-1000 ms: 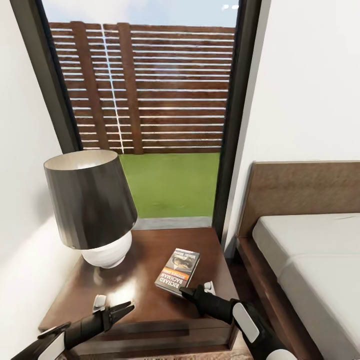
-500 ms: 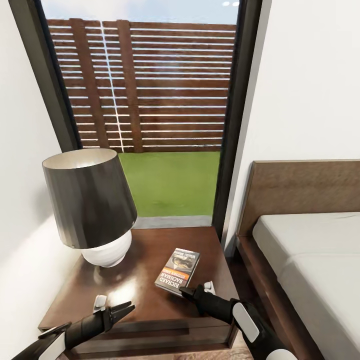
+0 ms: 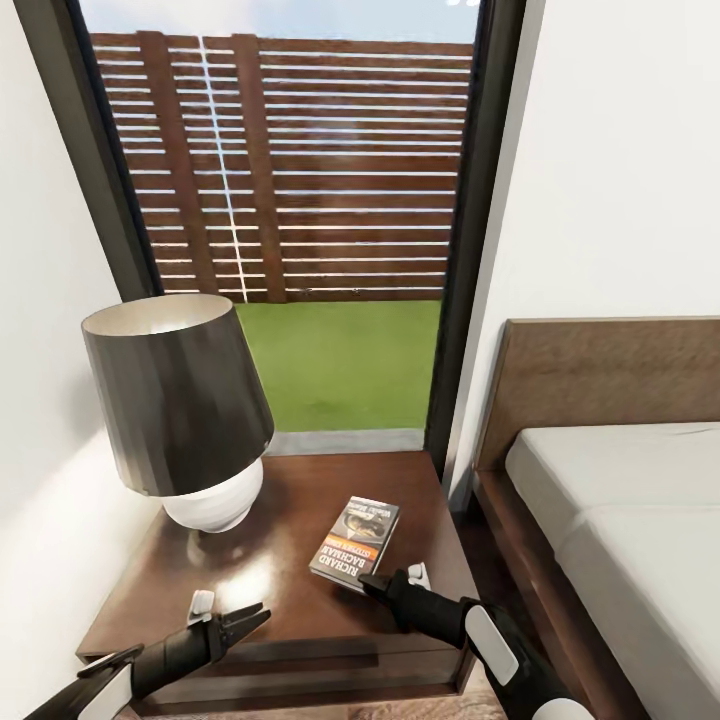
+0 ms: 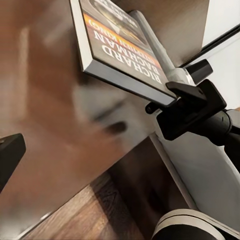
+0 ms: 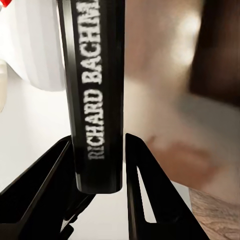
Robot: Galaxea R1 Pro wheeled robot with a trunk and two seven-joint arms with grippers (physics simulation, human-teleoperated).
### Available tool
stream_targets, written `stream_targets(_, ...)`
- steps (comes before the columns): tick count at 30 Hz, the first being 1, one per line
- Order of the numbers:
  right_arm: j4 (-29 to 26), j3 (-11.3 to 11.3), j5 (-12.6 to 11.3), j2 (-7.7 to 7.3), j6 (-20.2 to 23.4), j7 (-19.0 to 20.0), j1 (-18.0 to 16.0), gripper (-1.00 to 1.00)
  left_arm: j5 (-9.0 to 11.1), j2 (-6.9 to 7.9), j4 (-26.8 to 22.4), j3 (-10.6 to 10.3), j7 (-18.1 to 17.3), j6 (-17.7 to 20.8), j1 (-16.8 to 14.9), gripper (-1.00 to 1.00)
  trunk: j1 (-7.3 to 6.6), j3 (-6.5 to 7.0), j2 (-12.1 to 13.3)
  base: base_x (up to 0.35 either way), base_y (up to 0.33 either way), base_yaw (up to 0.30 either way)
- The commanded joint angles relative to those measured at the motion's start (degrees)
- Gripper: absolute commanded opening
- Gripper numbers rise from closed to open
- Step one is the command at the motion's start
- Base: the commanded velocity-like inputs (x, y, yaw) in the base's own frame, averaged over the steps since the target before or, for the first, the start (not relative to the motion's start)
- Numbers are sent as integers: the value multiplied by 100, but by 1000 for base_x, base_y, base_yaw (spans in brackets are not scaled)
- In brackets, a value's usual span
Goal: In the bedroom, move the book from the bed onto either nightstand, and place the two sandals side by side next to the bed.
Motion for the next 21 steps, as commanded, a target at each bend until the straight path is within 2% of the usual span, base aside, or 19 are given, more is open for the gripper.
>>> stream_targets(1, -1, 1, -25, 1, 30, -1, -4, -100, 59, 6, -1, -40, -9, 48, -3, 100, -1, -5, -2, 0, 0, 0)
stream_targets(5, -1, 1, -25, 0, 30, -1, -5, -100, 59, 6, -1, -40, -6, 48, -3, 100, 4, -50, -5, 0, 0, 0)
stream_targets(21, -1, 9, -25, 1, 32, -1, -7, -100, 59, 6, -1, -40, -6, 48, -4, 100, 4, -50, -5, 0, 0, 0)
